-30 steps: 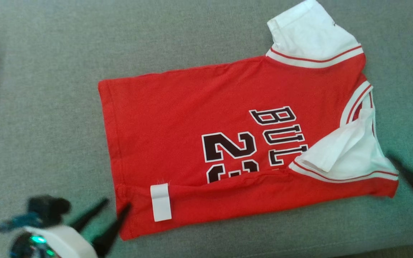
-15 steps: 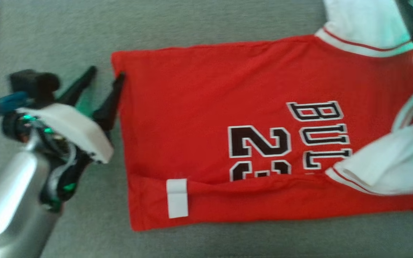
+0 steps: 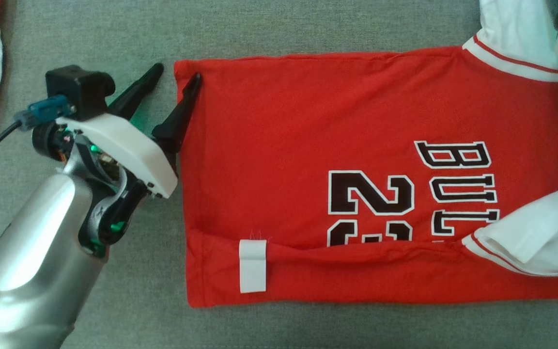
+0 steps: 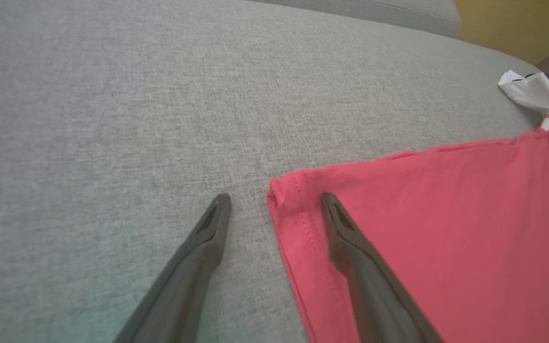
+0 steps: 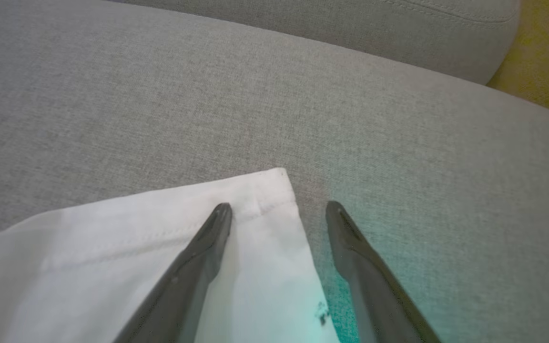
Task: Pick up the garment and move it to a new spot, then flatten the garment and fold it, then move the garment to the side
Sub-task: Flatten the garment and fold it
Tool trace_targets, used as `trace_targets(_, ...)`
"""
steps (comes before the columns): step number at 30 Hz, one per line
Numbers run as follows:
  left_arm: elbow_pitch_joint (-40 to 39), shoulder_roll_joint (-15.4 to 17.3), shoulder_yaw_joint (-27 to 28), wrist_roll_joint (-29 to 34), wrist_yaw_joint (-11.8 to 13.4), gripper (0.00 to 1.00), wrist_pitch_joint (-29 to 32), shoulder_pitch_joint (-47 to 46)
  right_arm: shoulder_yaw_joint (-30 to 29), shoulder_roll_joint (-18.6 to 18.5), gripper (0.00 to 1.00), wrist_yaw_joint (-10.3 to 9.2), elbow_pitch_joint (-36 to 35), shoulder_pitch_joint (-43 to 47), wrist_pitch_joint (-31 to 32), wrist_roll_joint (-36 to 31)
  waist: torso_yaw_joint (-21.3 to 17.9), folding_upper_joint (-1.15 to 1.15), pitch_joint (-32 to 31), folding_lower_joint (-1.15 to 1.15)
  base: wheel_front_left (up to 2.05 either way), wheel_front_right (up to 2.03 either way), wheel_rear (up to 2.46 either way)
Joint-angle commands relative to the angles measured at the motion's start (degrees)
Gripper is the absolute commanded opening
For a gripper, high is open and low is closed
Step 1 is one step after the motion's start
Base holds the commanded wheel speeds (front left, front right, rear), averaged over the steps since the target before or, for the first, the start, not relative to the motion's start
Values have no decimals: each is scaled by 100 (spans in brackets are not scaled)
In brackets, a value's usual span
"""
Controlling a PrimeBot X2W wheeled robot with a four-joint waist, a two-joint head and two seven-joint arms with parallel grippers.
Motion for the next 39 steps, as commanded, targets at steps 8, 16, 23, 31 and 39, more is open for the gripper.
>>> trace_targets(8,-7,2,-58,-48,-62,100,152,-109,74,-59,100,39,252,-177,-139,-188,-4,0,5,0,0,0,0)
trace_targets(16,123,-54,-236,-61,-245,0,246,-248,258,173,0,39,501,-208,80,170,-51,0,-1,0,0,0,0)
trace_targets(23,165,-1,-18,-96,-233,0,-19,-346,-369,431,0,39,441,-408,-350,461,-158,0,-114,0,0,0,0)
trace_targets(31,-157,171,295,-162,-81,0,-307,-146,-509,400,0,39,-112,-165,-672,790,-375,0,-433,0,0,0,0)
trace_targets(39,-794,362,457,-269,152,0,-509,622,-828,140,0,39,-1403,1177,-763,1347,-595,0,-882,0,0,0,0)
